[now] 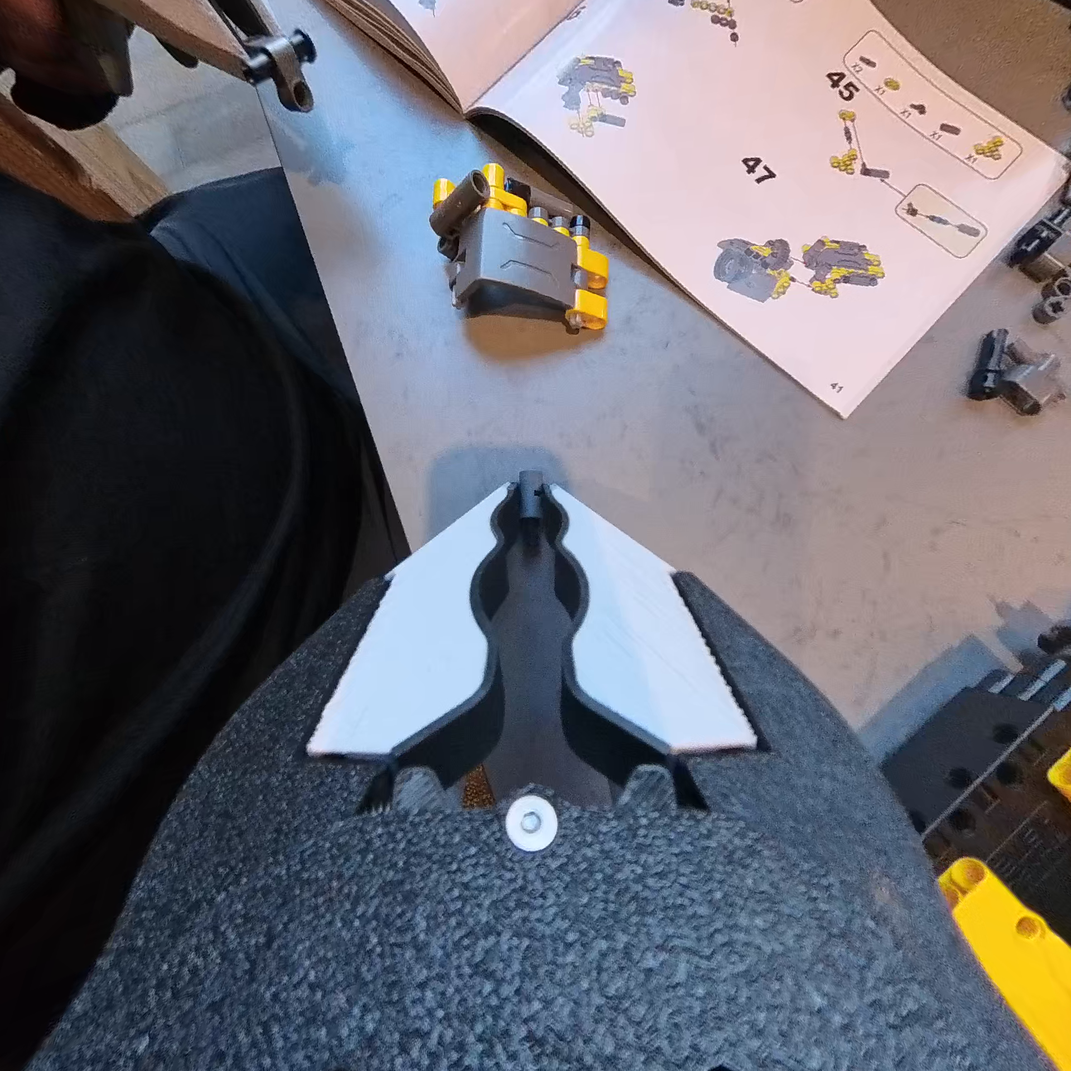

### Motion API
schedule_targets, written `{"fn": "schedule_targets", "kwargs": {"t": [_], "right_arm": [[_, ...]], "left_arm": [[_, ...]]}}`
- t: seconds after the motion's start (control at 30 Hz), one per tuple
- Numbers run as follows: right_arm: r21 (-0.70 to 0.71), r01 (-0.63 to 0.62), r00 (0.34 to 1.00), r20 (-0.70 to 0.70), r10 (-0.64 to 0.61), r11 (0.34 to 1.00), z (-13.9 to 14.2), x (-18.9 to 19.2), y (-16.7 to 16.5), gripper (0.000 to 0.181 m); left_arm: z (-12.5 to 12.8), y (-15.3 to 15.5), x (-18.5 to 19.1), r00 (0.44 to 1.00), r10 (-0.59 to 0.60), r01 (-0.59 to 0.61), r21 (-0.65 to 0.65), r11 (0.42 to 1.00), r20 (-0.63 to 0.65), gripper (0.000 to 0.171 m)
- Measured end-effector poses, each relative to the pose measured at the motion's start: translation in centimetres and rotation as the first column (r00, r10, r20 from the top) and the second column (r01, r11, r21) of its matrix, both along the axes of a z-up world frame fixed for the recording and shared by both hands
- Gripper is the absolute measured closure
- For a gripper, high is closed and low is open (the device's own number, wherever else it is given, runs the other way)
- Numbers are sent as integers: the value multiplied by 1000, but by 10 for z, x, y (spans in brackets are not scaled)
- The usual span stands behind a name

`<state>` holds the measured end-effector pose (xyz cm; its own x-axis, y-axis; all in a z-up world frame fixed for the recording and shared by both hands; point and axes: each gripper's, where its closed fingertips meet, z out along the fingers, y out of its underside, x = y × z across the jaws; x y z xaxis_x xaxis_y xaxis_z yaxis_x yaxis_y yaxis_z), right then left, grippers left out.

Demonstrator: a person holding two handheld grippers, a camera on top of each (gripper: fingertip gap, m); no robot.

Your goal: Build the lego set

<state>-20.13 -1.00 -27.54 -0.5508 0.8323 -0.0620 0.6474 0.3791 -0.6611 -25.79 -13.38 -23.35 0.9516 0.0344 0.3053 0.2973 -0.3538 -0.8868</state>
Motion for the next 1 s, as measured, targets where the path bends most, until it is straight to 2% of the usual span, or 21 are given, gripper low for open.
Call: {"fn": "schedule_targets", "kwargs": {"t": [0.2,0.4,0.53,0.8,1.0], "right_arm": [[-6,6,1000,10,-6,1000,0,-3,-1,174],[-135,5,999,-47,-11,991,20,-14,-14,174],[-317,-9,995,-96,-23,948,45,-26,-29,174],[-544,-81,988,-153,-4,835,79,-50,-63,174],[-551,-132,984,-172,43,824,78,-59,-83,174]], "left_arm": [[-3,-2,-2,1000,3,-3,2,1000,15,166],[-7,-2,-3,1000,-5,5,-14,1000,8,166],[-10,2,3,999,-46,46,-23,999,9,166],[-18,9,6,998,-63,63,-50,997,-6,166],[-19,7,4,997,-59,55,-83,995,-53,166]]}}
